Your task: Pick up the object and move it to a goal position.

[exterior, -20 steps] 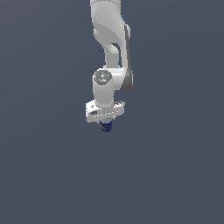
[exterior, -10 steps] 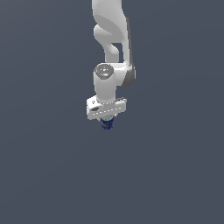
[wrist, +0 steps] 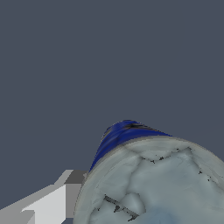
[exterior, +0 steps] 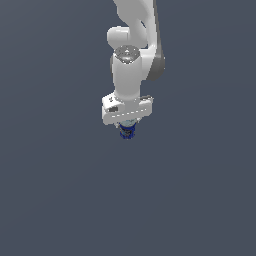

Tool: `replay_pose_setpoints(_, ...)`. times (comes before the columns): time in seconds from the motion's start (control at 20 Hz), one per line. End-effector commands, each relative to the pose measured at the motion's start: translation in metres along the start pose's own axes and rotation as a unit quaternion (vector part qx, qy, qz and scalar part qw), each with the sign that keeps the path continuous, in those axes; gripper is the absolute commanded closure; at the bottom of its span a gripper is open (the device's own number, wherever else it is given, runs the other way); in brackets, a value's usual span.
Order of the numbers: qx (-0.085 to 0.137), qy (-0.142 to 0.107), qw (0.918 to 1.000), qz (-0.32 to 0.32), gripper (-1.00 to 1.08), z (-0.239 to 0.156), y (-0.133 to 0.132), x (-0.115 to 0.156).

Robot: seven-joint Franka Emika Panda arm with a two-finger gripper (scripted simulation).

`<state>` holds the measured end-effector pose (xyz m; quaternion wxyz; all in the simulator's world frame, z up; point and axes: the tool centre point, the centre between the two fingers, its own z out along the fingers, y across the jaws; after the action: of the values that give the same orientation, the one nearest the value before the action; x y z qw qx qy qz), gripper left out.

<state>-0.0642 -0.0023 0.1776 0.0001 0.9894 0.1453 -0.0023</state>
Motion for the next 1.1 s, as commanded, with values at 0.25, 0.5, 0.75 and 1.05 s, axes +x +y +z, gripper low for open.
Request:
replay_pose_setpoints(0.25,-0.001,0.002,1.0,0.0,1.08,-0.083,-0.024,0.006)
replay_pose_setpoints(0.5,-0.001,0.002,1.0,-0.001,1.08,-0.136,-0.04,0.01)
replay_pose_setpoints(0.75,-0.001,0.002,1.0,-0.001,1.08,-0.187,-0.056,0.014)
replay_pose_setpoints(1.05,-0.001,0.002,1.0,-0.001,1.08,-0.248,-0.074,0.02)
